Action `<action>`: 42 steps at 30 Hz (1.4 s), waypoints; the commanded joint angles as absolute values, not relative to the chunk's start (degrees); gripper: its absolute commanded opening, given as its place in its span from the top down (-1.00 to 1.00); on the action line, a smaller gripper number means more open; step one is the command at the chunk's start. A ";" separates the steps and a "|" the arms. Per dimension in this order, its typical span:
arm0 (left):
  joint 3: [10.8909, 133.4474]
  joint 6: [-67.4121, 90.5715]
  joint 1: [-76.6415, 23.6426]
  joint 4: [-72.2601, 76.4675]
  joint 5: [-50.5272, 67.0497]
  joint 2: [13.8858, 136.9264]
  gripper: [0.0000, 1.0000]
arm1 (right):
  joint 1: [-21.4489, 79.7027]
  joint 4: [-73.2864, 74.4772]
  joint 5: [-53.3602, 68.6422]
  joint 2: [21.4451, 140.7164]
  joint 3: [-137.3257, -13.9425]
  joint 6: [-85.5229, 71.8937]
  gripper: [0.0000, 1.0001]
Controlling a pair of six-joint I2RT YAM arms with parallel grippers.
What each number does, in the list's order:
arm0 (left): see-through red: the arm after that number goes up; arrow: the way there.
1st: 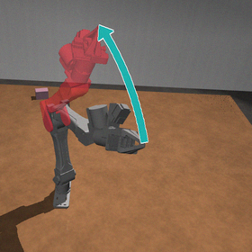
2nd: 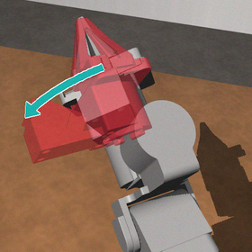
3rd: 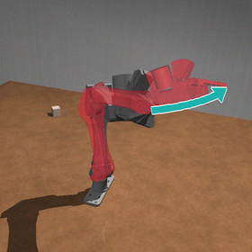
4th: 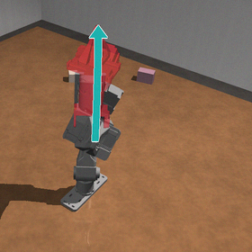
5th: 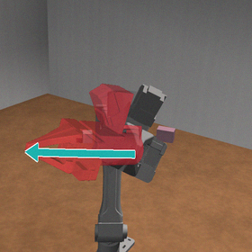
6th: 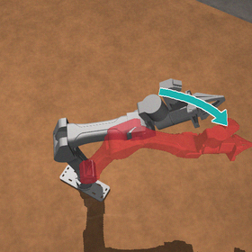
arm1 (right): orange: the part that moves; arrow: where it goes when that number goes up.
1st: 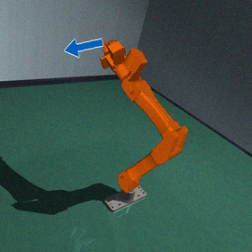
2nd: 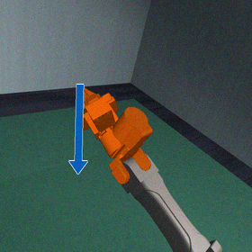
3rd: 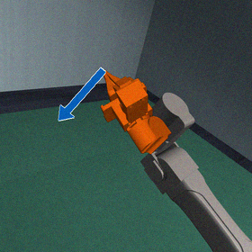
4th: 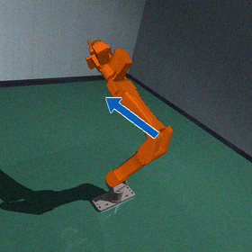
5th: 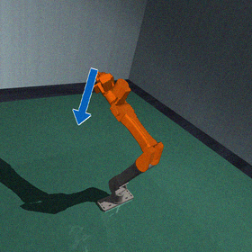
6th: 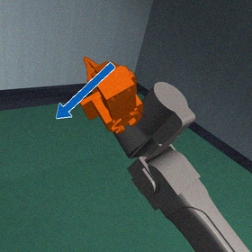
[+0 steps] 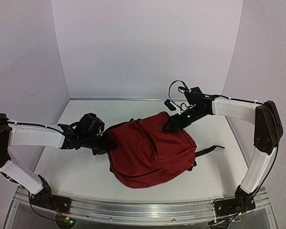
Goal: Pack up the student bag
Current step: Adjust the student bag at the center of the board.
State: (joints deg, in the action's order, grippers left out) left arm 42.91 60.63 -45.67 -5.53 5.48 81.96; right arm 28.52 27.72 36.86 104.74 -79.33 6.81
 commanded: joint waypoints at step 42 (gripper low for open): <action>130.71 -0.04 -41.15 -42.02 28.83 111.90 0.57 | 28.33 38.72 47.99 97.47 -95.27 14.27 0.86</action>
